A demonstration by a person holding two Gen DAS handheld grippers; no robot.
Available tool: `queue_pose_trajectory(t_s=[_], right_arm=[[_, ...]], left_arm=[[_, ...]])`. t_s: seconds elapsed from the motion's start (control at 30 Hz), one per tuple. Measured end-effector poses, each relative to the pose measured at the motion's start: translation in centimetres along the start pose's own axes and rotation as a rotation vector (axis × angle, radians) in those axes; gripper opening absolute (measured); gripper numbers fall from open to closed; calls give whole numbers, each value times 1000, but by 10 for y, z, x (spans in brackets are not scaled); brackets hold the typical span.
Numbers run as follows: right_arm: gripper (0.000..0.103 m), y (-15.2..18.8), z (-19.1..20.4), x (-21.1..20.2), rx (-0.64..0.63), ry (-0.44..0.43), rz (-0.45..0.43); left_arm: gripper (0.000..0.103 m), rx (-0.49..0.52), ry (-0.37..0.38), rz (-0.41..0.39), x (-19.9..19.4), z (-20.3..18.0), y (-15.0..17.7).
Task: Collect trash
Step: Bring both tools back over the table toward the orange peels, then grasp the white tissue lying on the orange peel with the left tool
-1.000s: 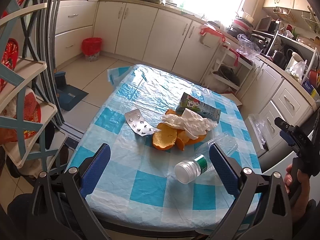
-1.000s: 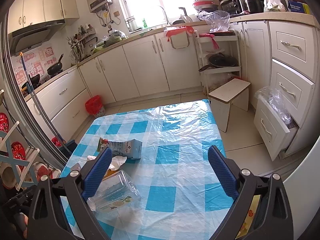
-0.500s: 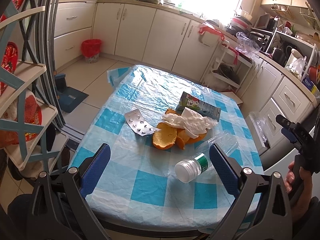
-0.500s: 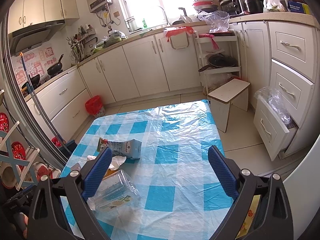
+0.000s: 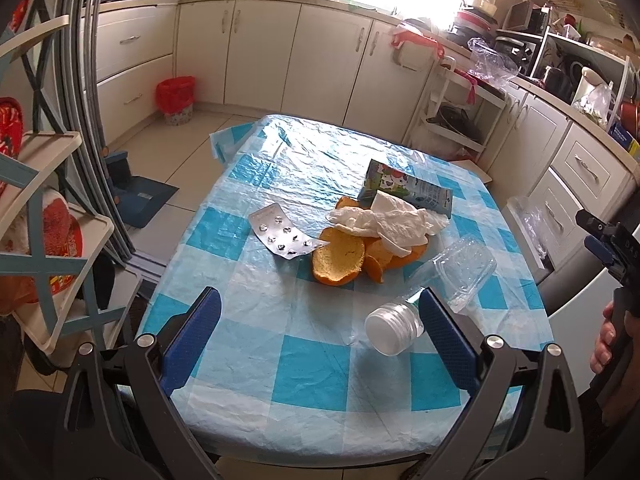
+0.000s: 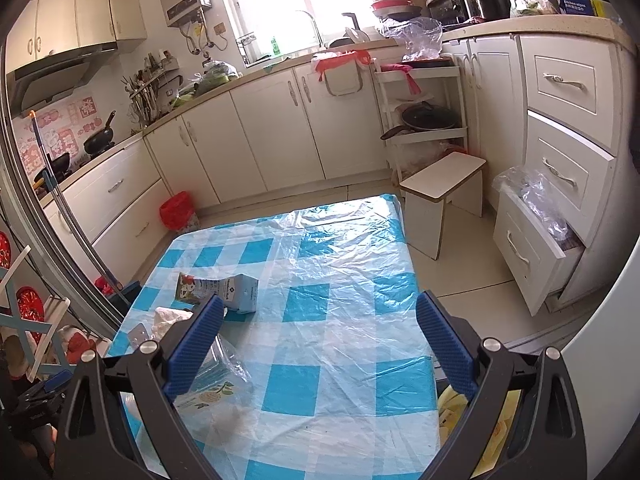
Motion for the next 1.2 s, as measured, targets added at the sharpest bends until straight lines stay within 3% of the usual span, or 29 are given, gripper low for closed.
queue_pose_trajectory(t_s=[0.3,0.5,0.73,0.83,0.9,1.0,1.2], right_arm=[[93,9,-9,7,26,-8,38],[93,14,-10,10,34,-16,57],[93,16,-16,13,50,-17,75],[93,17,-19,16,56,-14,83],[93,17,-21,18,62,-12,88],[93,17,-22,20,76,-15,92],[93,17,-18,21,78,-21,91]], left_arm=[[95,75,26,11,36,-40,-10],[95,151,-11,-15,78,-70,-29],[93,219,-26,75,135,-89,-31],[67,228,-12,117,147,-90,-27],[38,212,12,140,149,-90,-26],[13,203,42,137,142,-91,-27],[7,142,101,89,112,-81,-42]])
Point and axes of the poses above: each gripper's, at about its wrist camera, not at the fingertips, and x roughly the way its jaws point, z to its left, y to its underside, the point moved 2 cm from there along x, roughly the way its jaws point, and after that the axes turned 15 degrees about -z, right-handed, at the moved point
